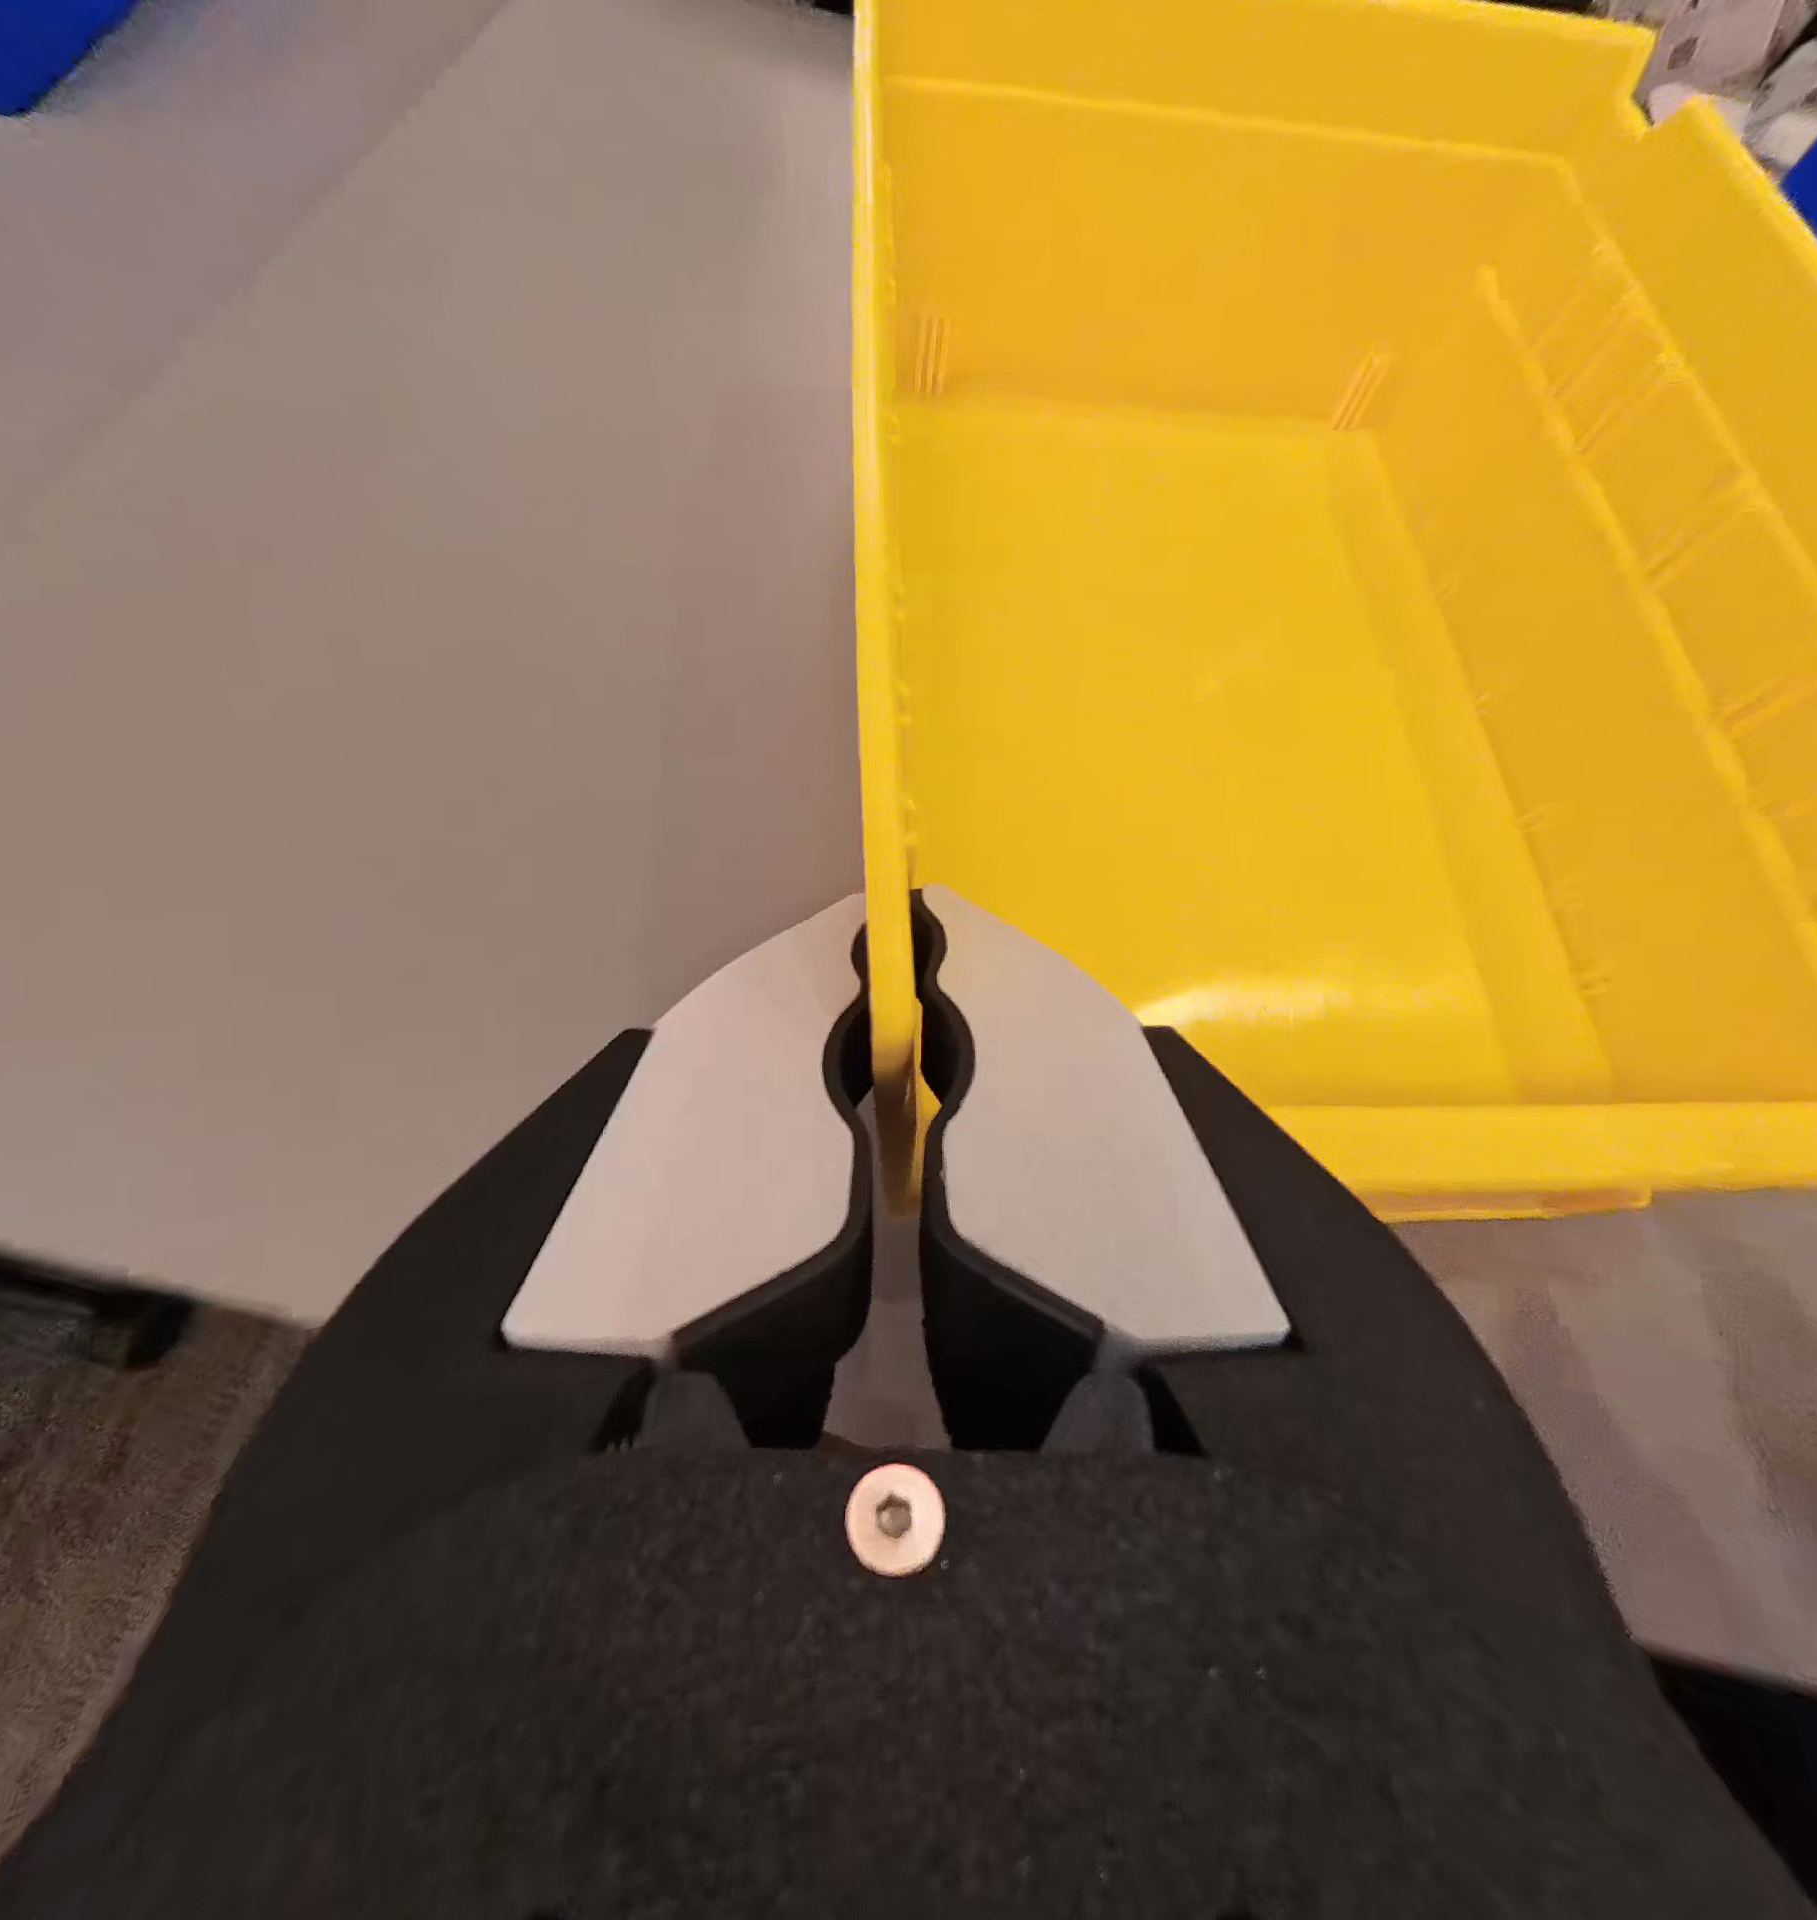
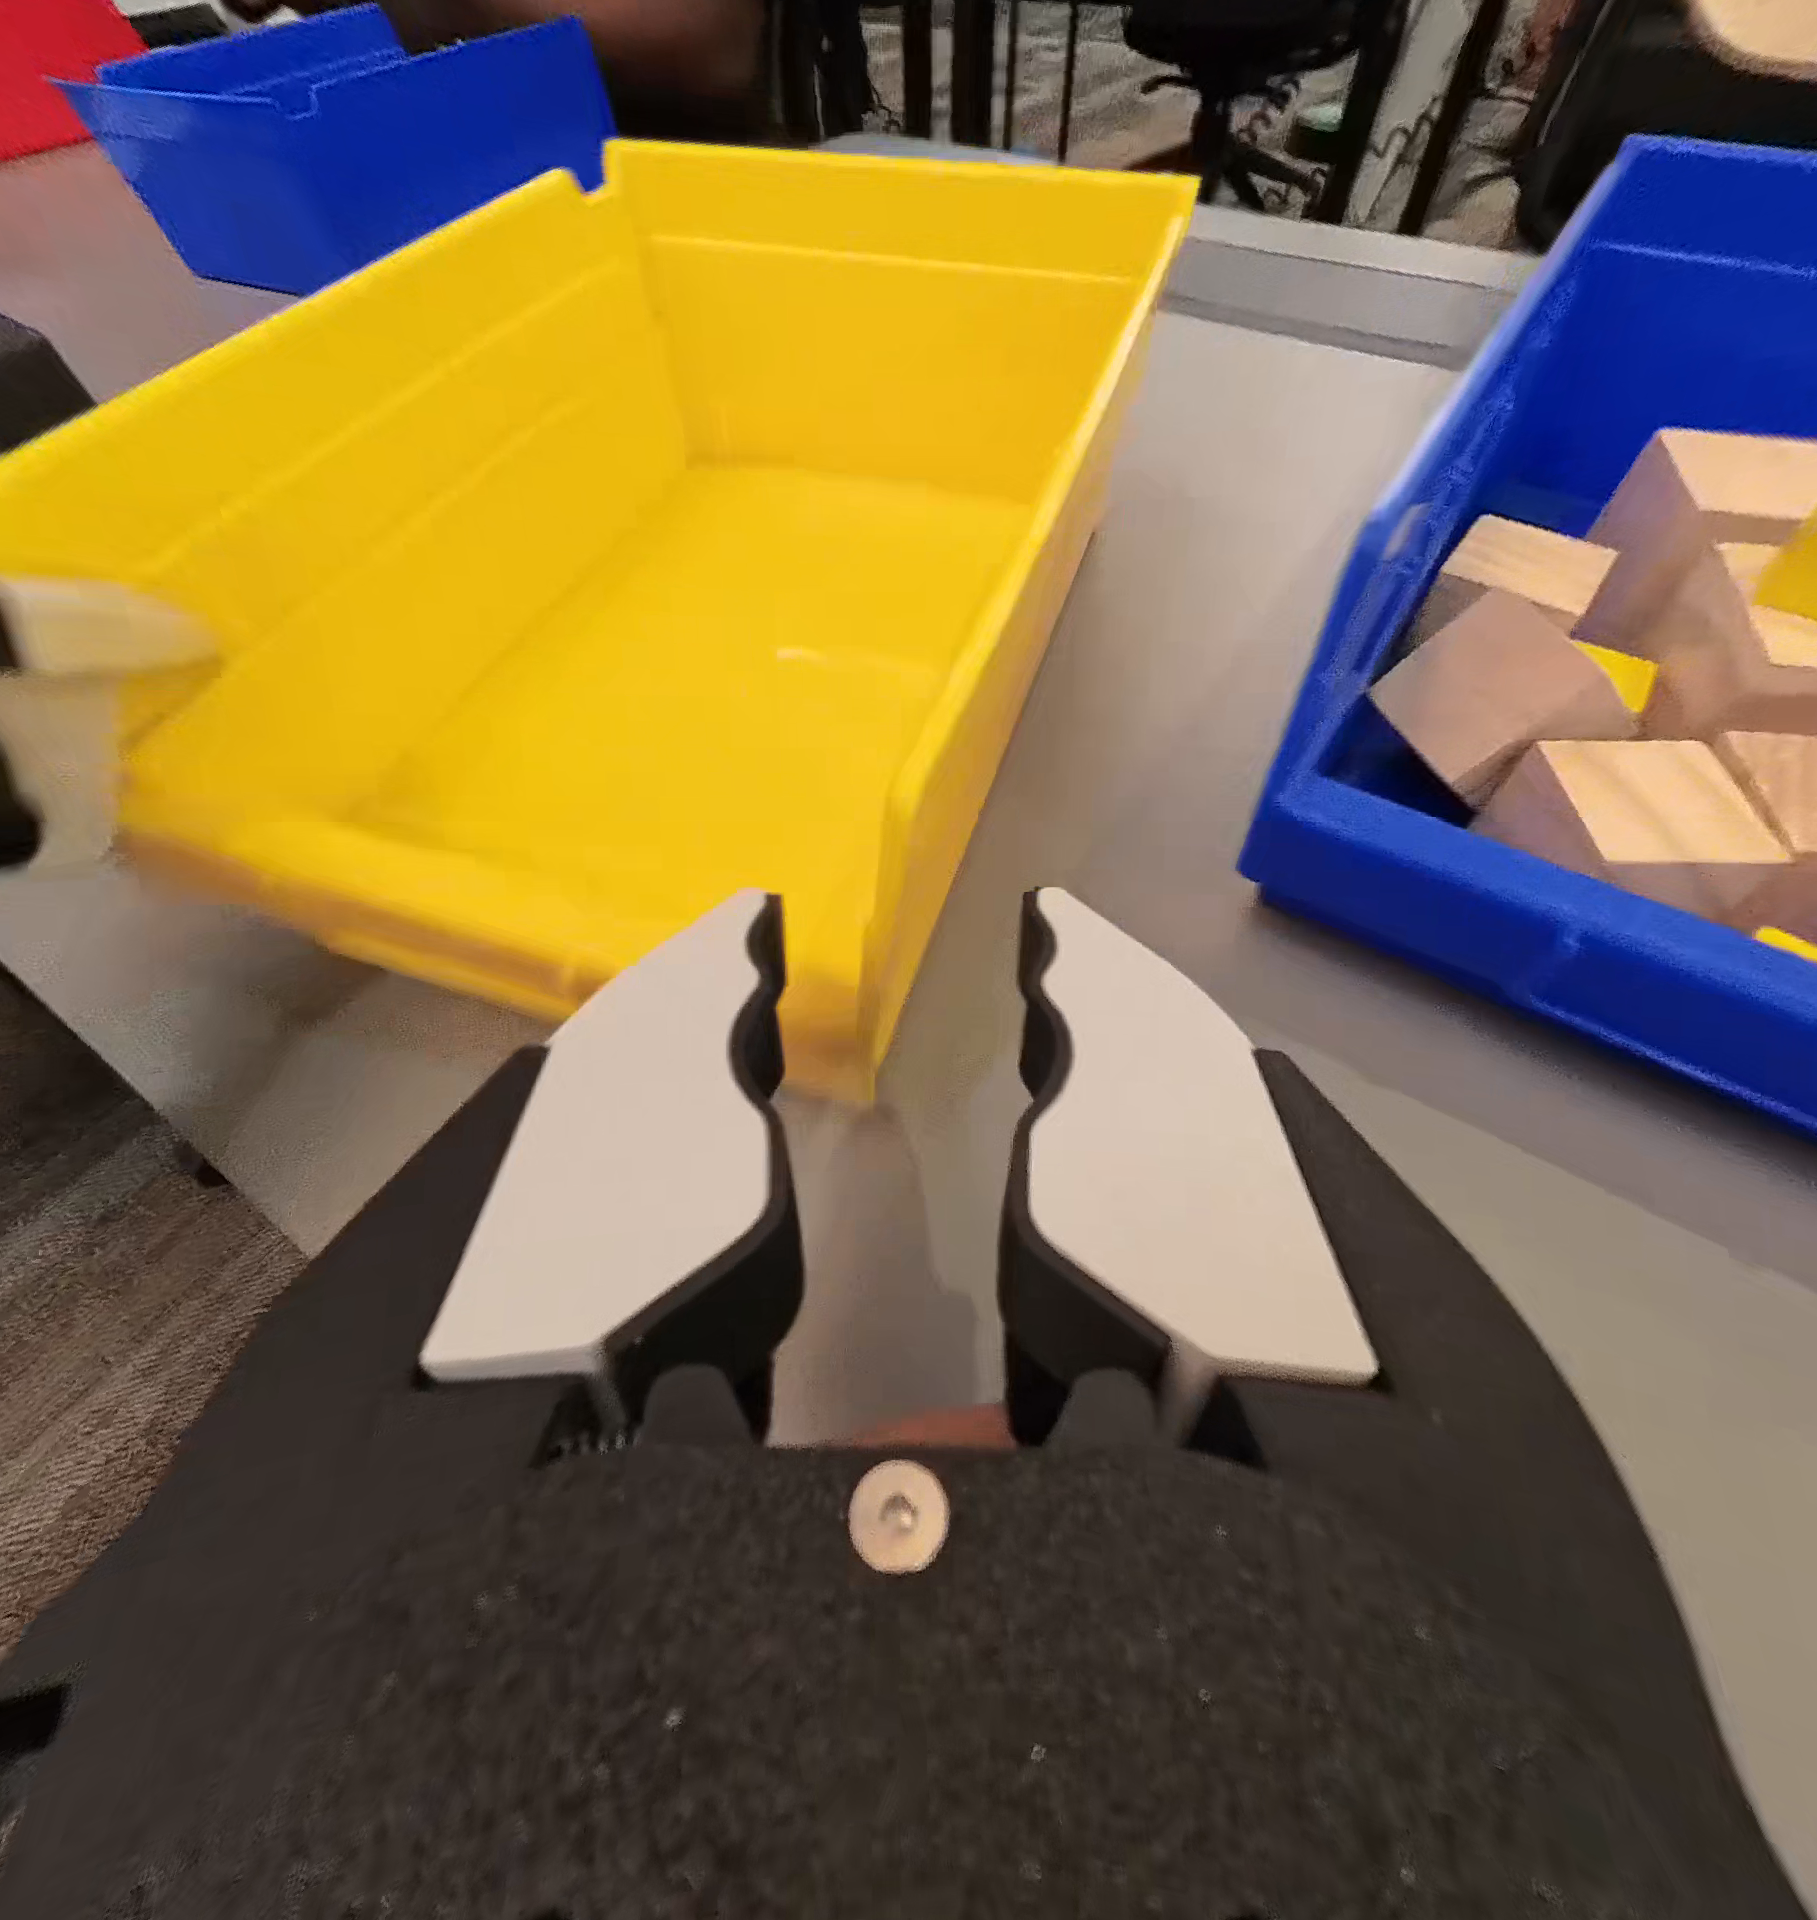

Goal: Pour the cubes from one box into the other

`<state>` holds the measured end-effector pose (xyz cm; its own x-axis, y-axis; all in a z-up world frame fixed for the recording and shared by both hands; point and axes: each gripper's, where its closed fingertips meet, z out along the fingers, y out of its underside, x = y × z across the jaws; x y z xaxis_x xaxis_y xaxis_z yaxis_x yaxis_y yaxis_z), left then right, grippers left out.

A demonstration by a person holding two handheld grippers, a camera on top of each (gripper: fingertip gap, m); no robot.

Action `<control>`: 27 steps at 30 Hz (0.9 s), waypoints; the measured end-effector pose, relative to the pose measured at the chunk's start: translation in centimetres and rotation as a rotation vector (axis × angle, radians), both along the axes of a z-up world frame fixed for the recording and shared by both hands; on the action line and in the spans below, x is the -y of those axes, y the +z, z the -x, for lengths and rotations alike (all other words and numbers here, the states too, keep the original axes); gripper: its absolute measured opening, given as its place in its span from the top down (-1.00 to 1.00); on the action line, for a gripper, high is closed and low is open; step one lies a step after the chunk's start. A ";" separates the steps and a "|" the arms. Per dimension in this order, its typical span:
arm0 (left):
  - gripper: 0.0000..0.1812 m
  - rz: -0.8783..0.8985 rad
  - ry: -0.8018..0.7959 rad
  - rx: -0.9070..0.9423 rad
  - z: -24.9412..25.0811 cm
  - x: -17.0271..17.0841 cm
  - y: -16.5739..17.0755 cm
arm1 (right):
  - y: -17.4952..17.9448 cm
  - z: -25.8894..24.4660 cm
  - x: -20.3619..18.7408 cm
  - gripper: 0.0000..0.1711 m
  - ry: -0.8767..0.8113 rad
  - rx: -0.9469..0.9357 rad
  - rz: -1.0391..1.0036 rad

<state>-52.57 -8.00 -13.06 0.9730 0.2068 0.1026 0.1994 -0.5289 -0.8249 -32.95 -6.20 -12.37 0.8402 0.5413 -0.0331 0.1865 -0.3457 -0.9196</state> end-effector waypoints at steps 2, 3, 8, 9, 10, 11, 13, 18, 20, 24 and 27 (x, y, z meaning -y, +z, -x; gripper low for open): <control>0.96 -0.014 0.022 0.022 -0.2 2.4 0.0 | -0.3 1.4 0.2 0.76 0.001 -0.029 0.029; 0.96 -0.018 0.026 0.012 -0.3 3.4 0.1 | -0.1 1.2 0.2 0.88 -0.035 -0.033 0.035; 0.95 -0.076 0.014 -0.096 -1.5 6.6 2.3 | 2.3 0.3 1.1 0.96 -0.057 -0.013 -0.051; 0.95 -0.111 0.013 -0.120 -1.9 6.8 3.4 | 3.8 -0.1 1.1 0.96 -0.062 -0.016 -0.102; 0.95 -0.153 0.010 -0.142 -2.5 6.8 4.7 | 5.4 -0.7 1.2 0.96 -0.071 -0.025 -0.150; 0.96 -0.197 0.004 -0.153 -3.2 6.6 6.3 | 7.0 -1.6 1.1 0.96 -0.083 -0.035 -0.194; 0.96 -0.272 -0.025 -0.156 -5.4 5.3 9.6 | 10.5 -4.1 0.9 0.96 -0.117 -0.063 -0.269; 0.97 -0.373 -0.167 -0.114 -15.6 -0.7 16.2 | 17.1 -15.3 -1.3 0.95 -0.280 -0.057 -0.370; 0.97 -0.376 -0.247 -0.069 -21.6 -3.9 17.2 | 18.9 -21.4 -2.5 0.95 -0.361 -0.026 -0.390; 0.97 -0.314 -0.390 0.015 -35.6 -10.0 16.3 | 18.6 -35.2 -5.8 0.96 -0.544 0.077 -0.309; 0.97 -0.243 -0.480 -0.012 -46.0 -12.4 13.4 | 15.1 -45.6 -7.4 0.96 -0.611 0.115 -0.217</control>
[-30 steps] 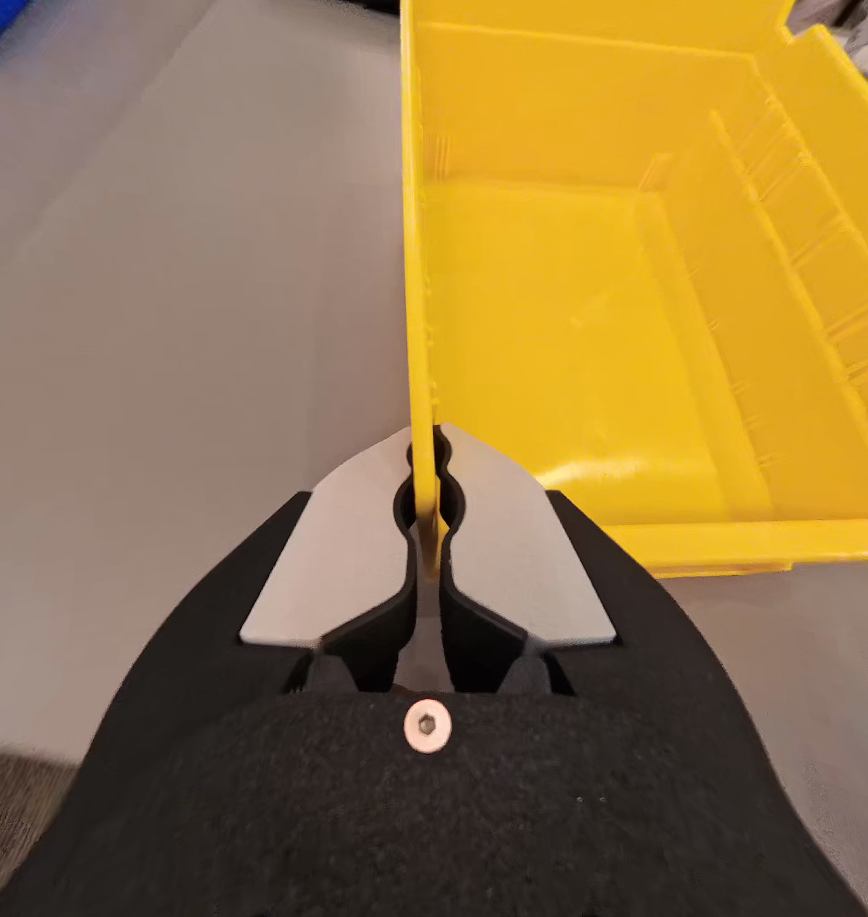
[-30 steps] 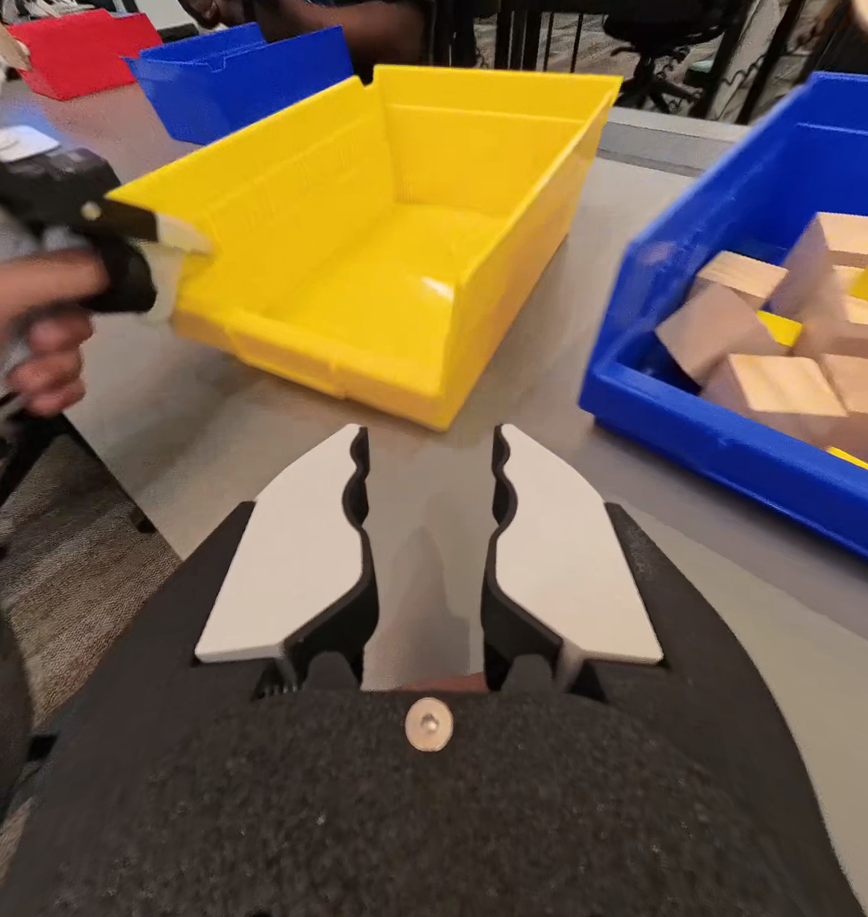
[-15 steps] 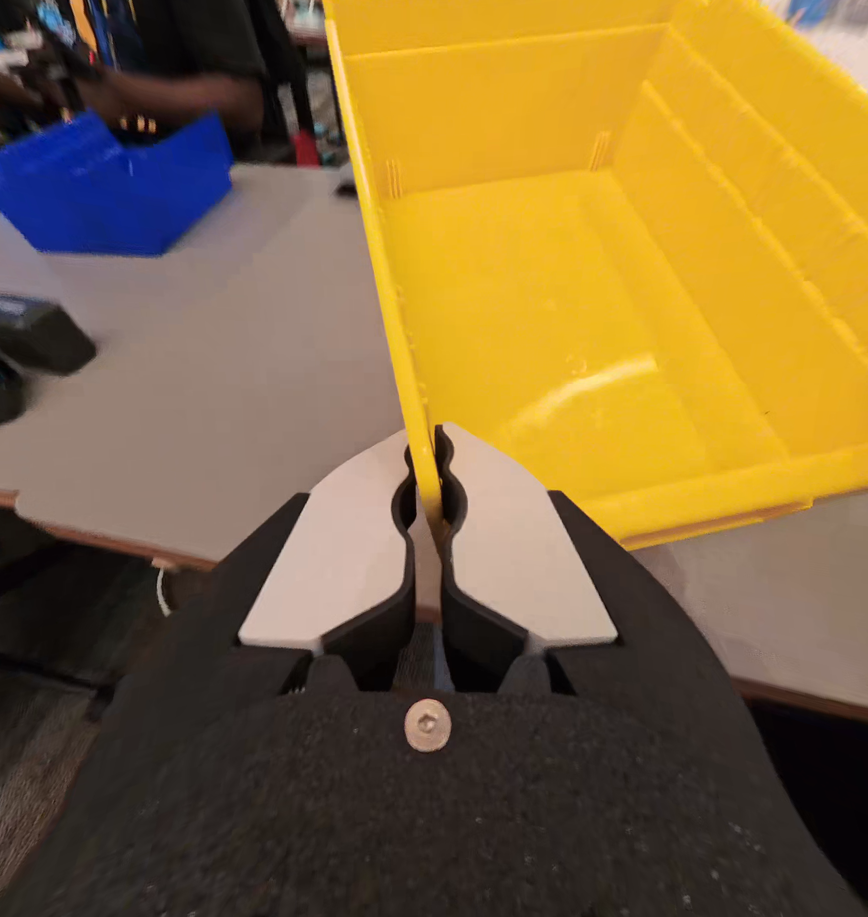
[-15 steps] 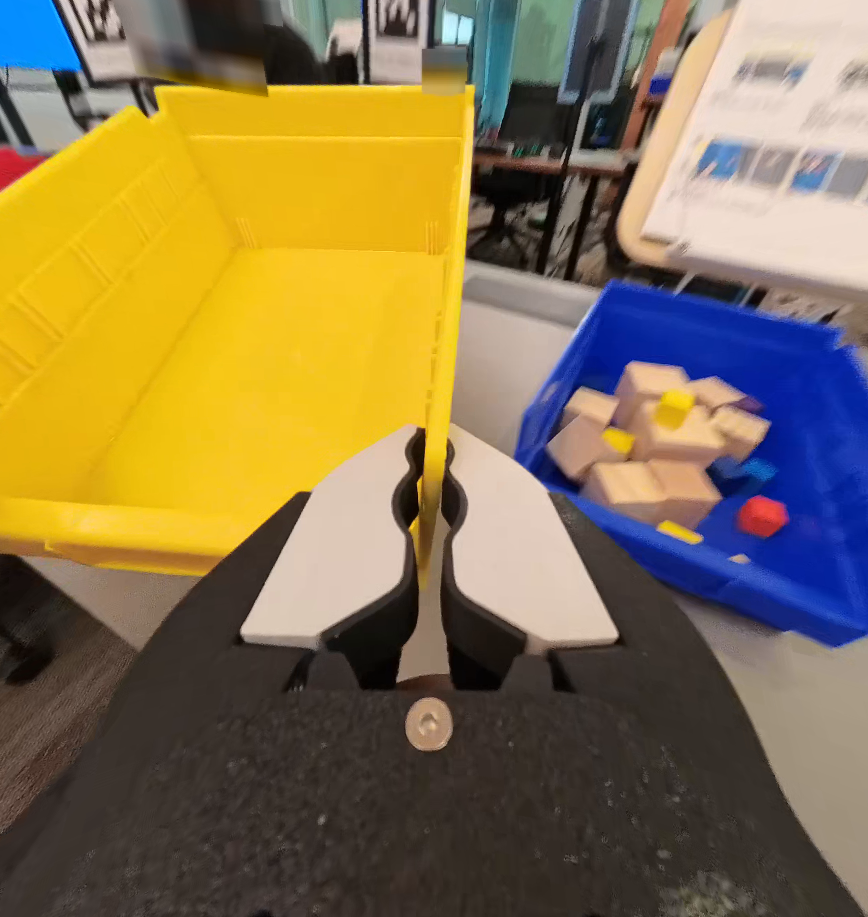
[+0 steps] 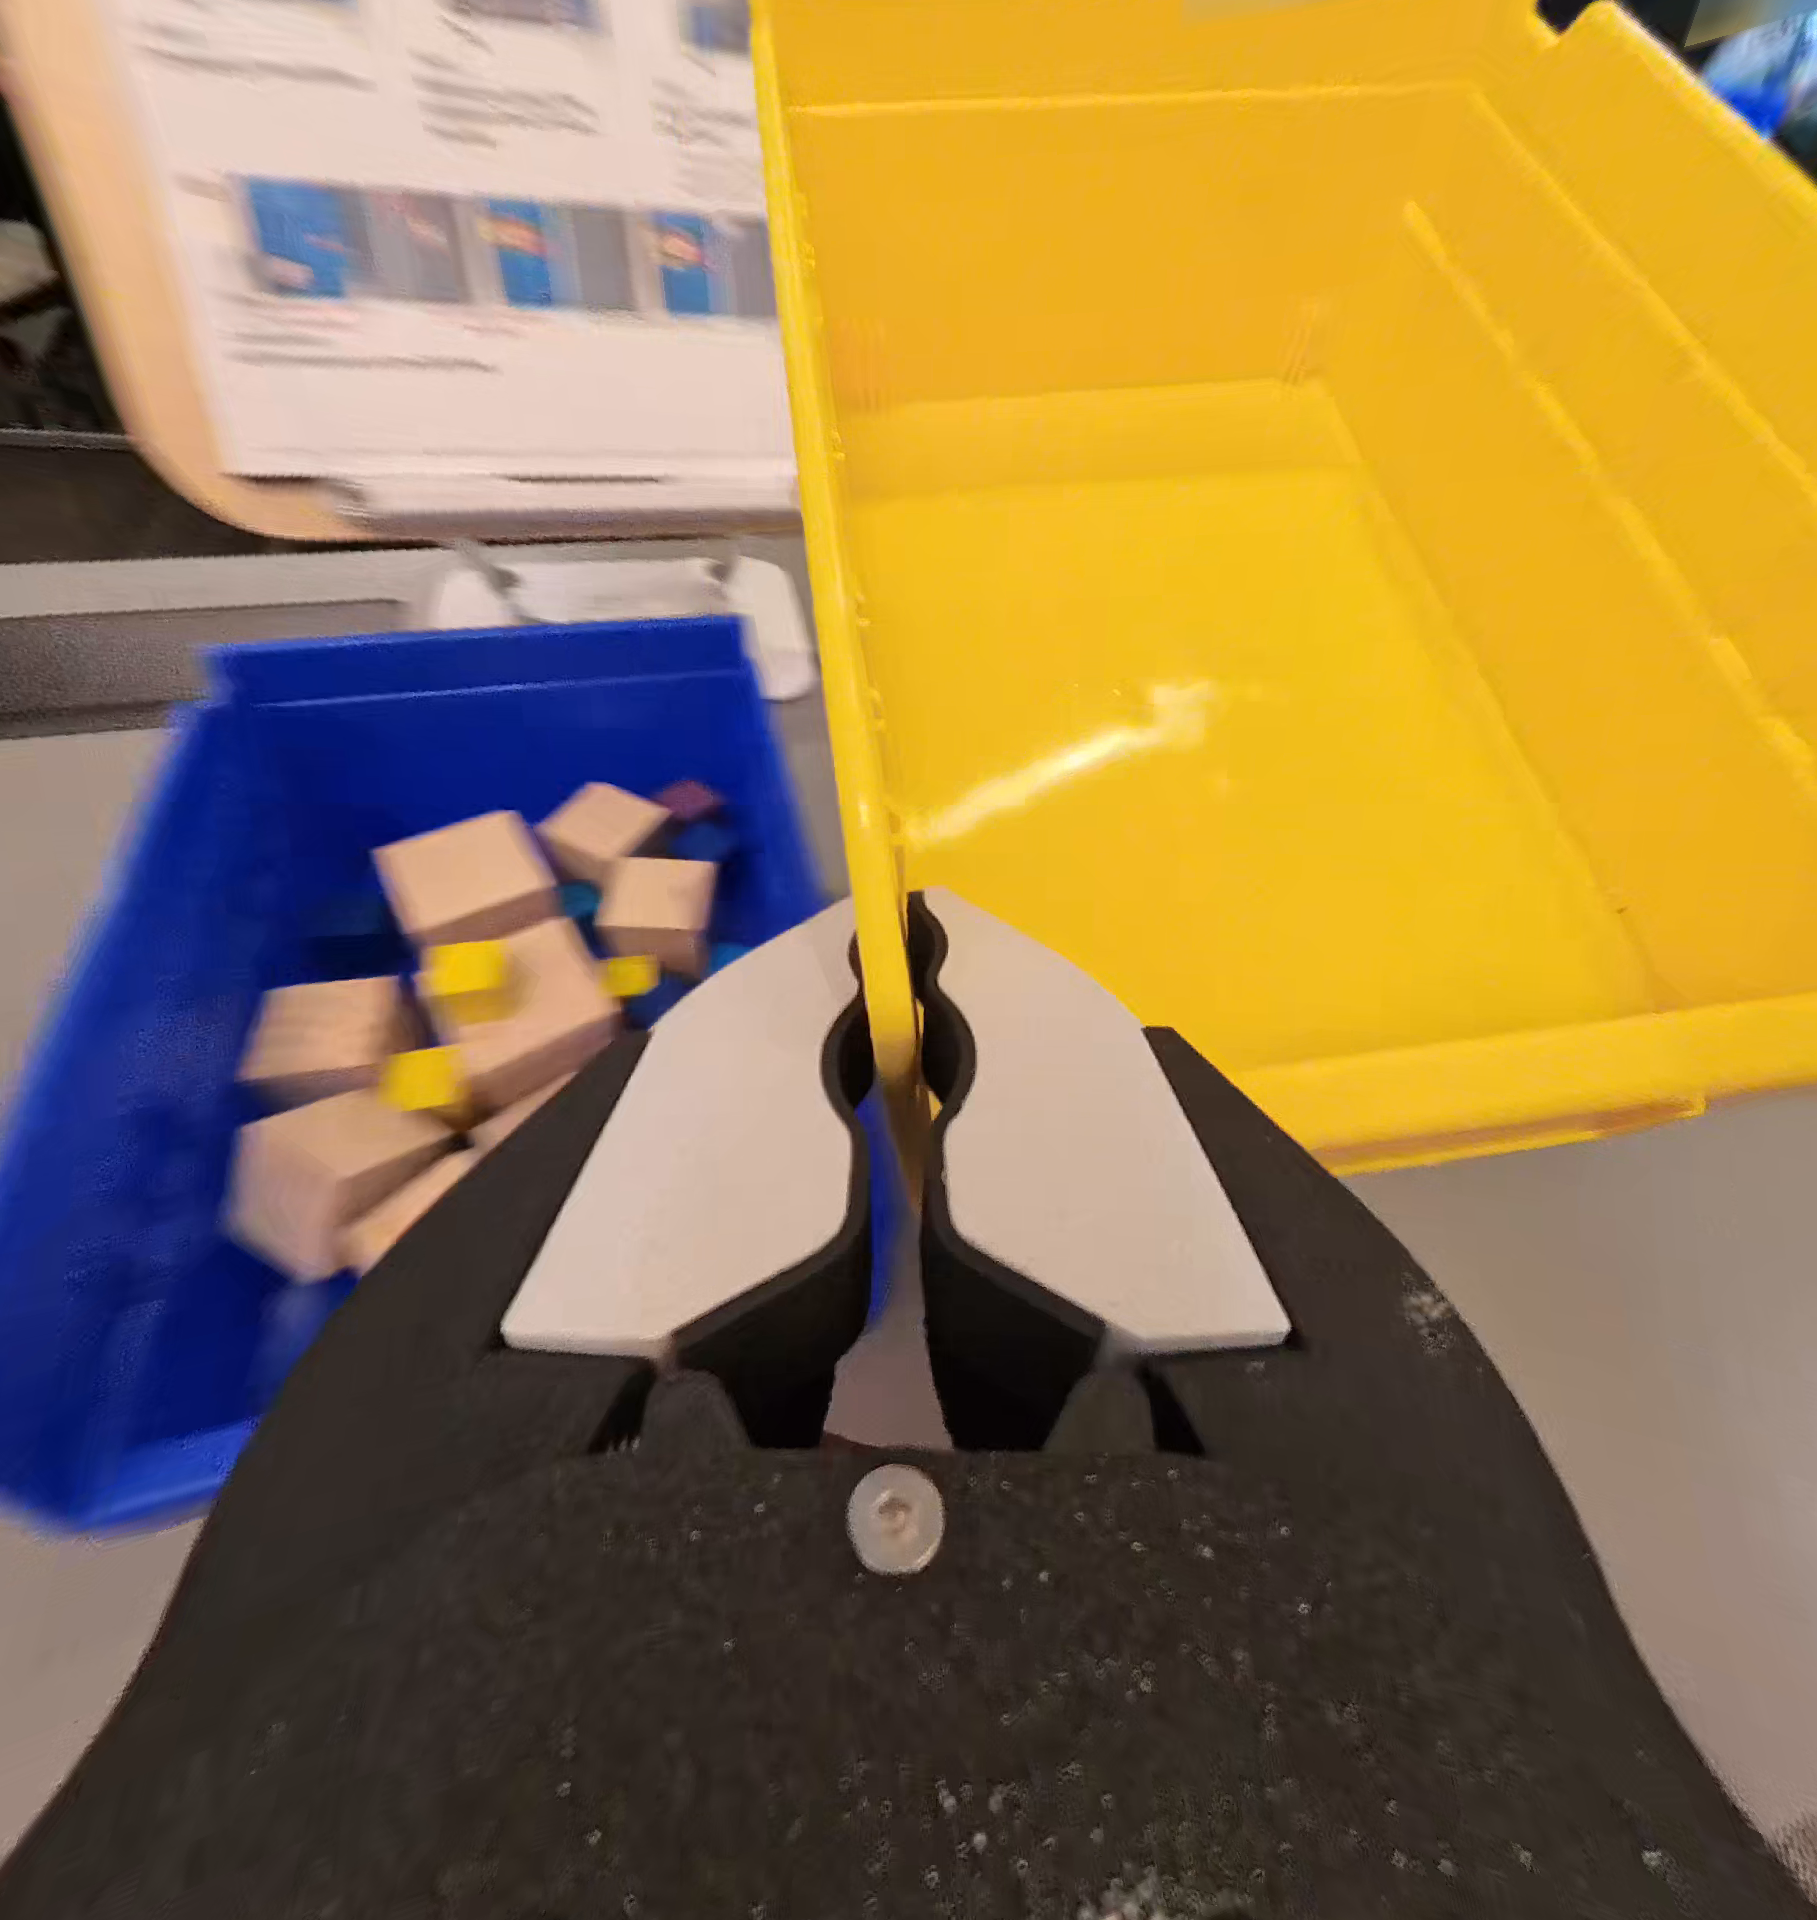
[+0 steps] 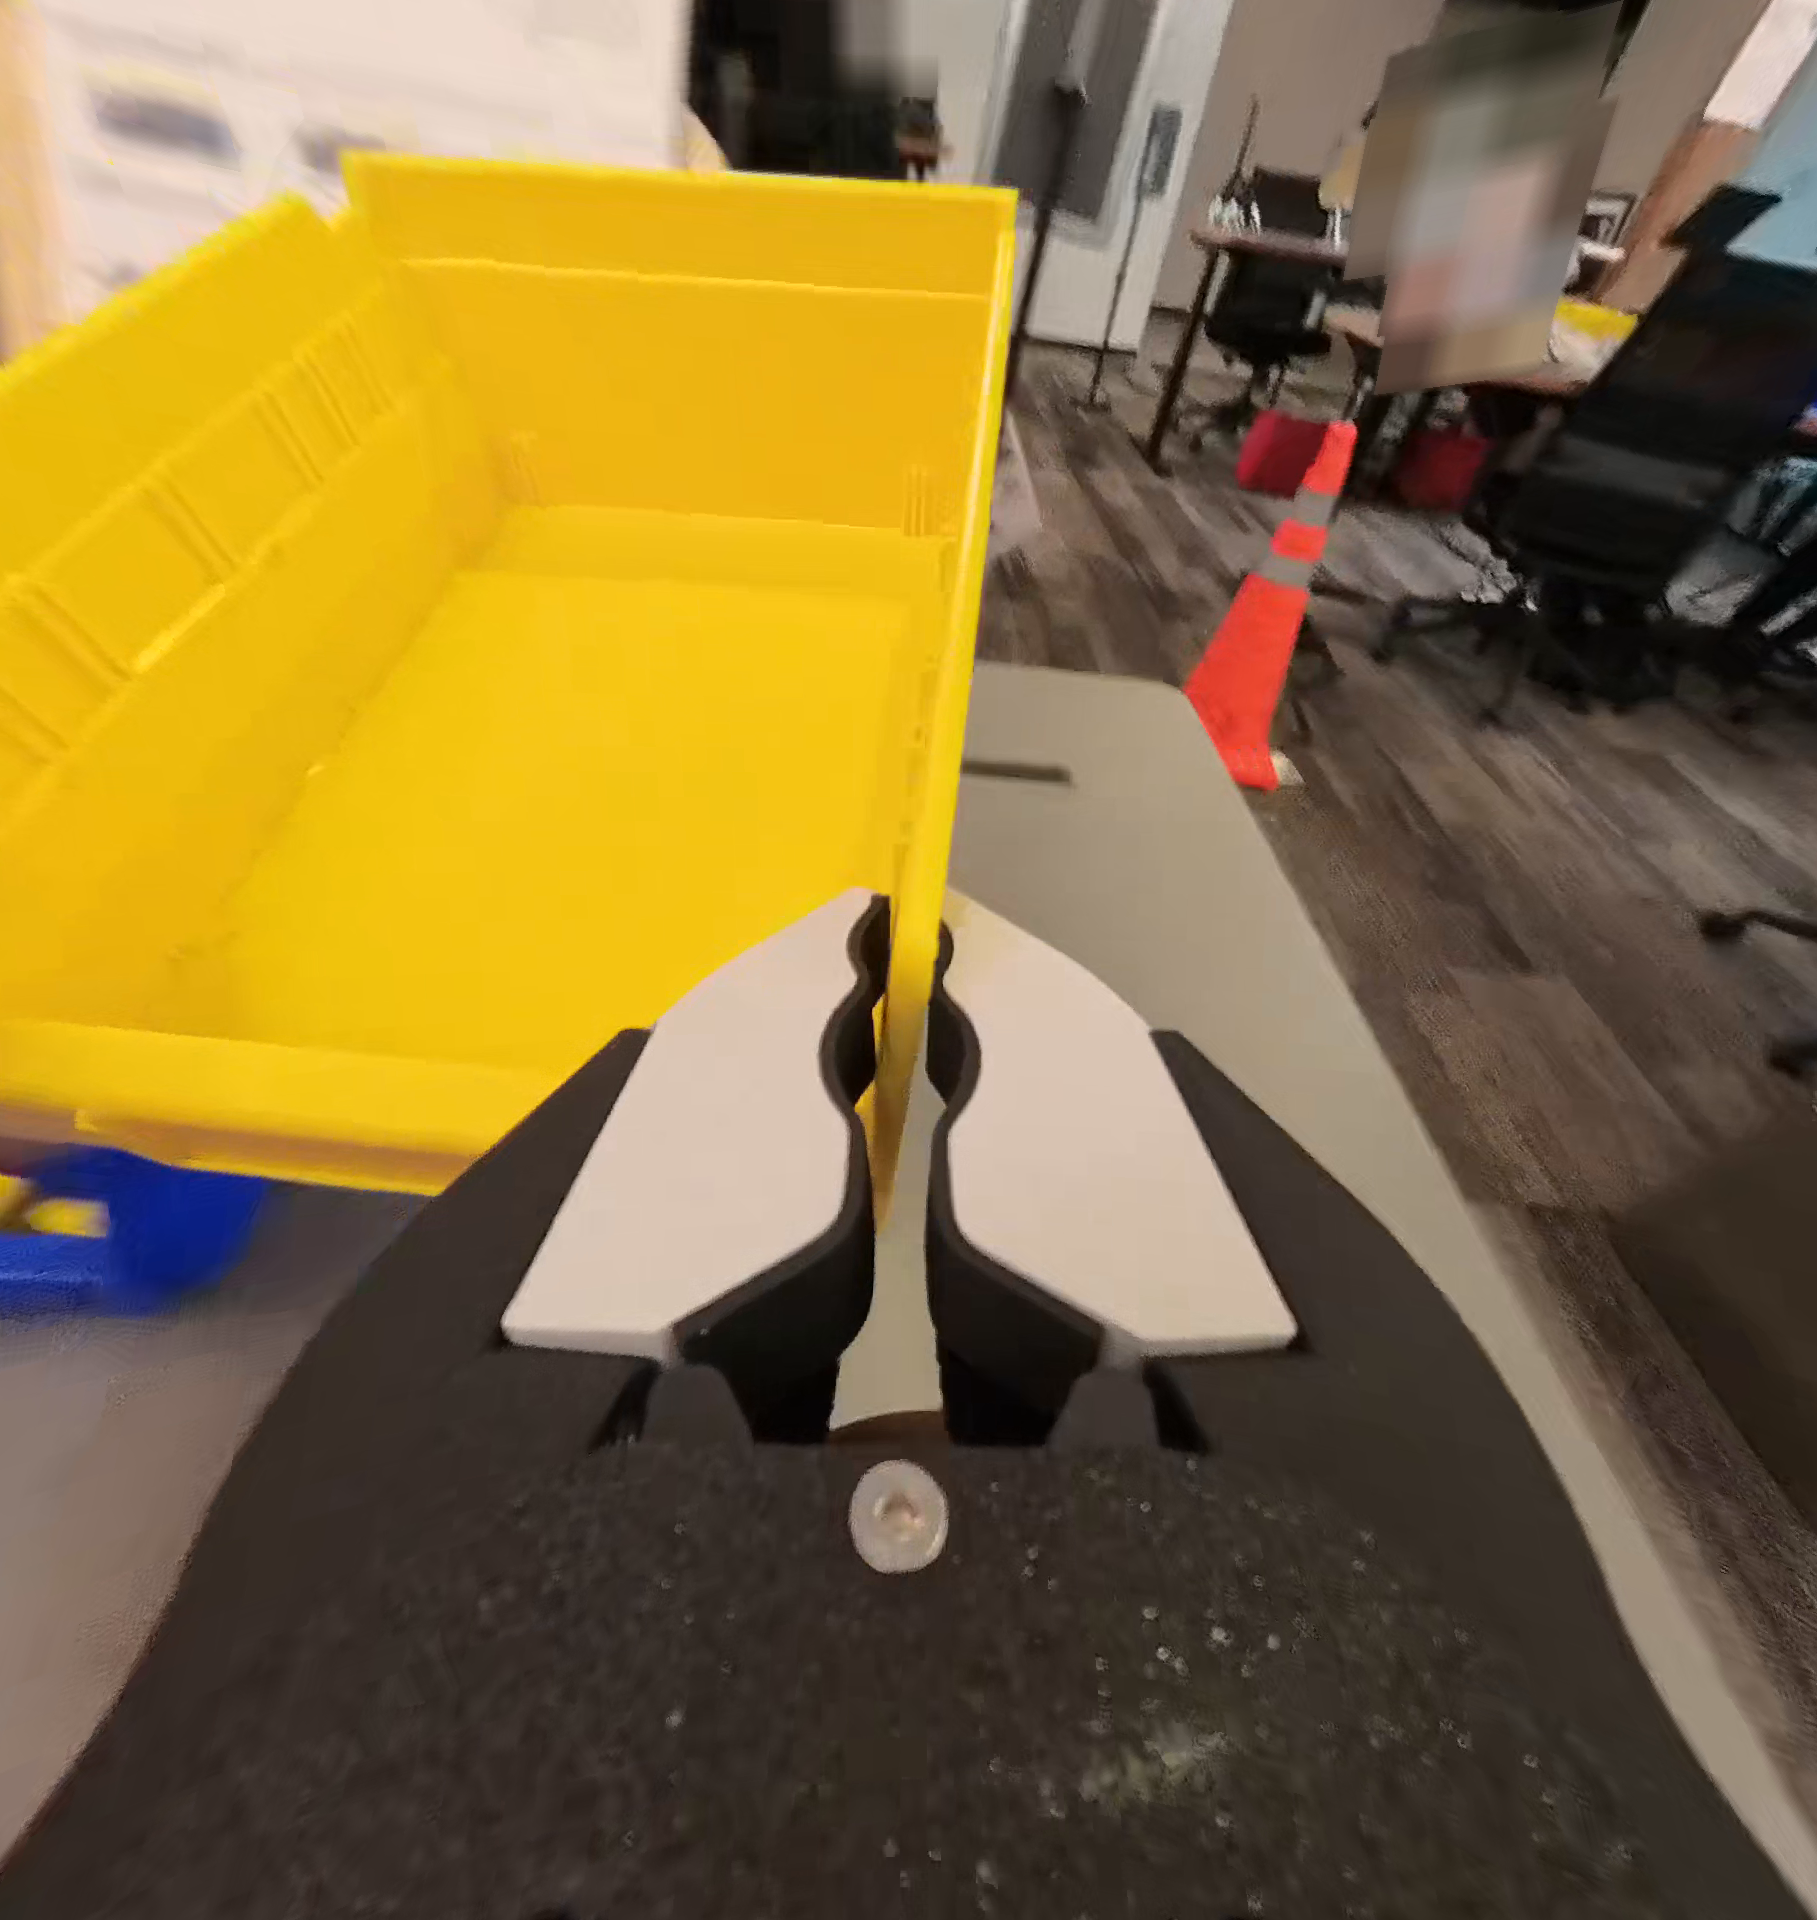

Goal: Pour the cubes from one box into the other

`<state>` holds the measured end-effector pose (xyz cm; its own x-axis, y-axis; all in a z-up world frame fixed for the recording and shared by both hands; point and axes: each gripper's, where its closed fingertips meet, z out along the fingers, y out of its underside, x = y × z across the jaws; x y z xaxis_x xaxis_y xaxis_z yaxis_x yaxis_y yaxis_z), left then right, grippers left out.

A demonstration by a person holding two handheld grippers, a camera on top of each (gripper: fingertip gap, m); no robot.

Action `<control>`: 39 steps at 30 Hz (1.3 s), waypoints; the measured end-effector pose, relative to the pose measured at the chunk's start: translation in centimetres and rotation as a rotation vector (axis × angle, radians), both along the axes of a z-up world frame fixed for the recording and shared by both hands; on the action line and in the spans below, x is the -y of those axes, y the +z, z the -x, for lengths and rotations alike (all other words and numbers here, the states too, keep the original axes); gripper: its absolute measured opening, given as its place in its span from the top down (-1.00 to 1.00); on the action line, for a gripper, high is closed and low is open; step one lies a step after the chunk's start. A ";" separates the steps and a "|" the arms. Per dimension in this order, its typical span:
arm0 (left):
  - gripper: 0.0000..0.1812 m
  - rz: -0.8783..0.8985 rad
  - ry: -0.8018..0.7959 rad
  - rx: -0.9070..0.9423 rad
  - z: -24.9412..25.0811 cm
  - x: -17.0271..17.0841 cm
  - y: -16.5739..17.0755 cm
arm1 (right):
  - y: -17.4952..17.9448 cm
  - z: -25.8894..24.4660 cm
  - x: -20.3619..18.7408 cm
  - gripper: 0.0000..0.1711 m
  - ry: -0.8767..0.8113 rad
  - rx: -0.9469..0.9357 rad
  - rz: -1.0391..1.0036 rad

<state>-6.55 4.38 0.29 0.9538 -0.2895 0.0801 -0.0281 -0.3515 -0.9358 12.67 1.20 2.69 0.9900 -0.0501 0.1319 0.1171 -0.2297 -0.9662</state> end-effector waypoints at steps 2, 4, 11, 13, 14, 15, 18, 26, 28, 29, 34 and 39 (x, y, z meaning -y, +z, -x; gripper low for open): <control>0.96 0.022 -0.035 -0.057 -5.7 -0.6 -2.5 | -3.5 -5.7 -0.3 0.95 -0.014 0.022 0.050; 0.96 0.042 -0.046 -0.102 -9.9 -0.9 -5.2 | -7.3 -9.9 -0.3 0.95 -0.018 -0.031 0.074; 0.95 0.120 -0.038 -0.118 -15.8 -2.2 -12.4 | -14.0 -15.8 -2.9 0.97 -0.037 -0.140 0.164; 0.94 0.133 -0.042 -0.108 -16.2 -2.5 -13.3 | -14.8 -16.2 -3.5 0.97 -0.037 -0.175 0.177; 0.93 0.121 -0.047 -0.101 -16.4 -2.5 -13.3 | -15.3 -16.3 -3.6 0.96 -0.041 -0.192 0.188; 0.93 0.119 -0.045 -0.105 -16.4 -2.6 -13.3 | -15.2 -16.3 -3.6 0.96 -0.034 -0.221 0.168; 0.90 0.127 -0.087 -0.119 -16.8 -2.5 -13.3 | -15.1 -16.7 -3.6 0.94 -0.037 -0.249 0.144; 0.43 -0.014 -0.265 -0.022 -10.8 2.9 -5.8 | -7.0 -16.1 -0.8 0.48 -0.075 -0.180 -0.062; 0.41 -0.087 -0.240 -0.038 -5.5 3.8 -3.4 | -3.9 -12.5 -0.2 0.40 0.027 -0.229 -0.149; 0.40 -0.111 -0.208 -0.051 -2.3 4.0 -2.6 | -2.7 -10.1 0.0 0.39 0.088 -0.240 -0.181; 0.40 -0.141 0.030 -0.110 15.3 3.4 -2.2 | -2.7 5.7 -0.5 0.36 0.316 -0.208 -0.133; 0.25 0.042 0.057 -0.057 21.5 2.2 -8.6 | -11.1 19.7 -0.5 0.29 0.390 -0.352 0.127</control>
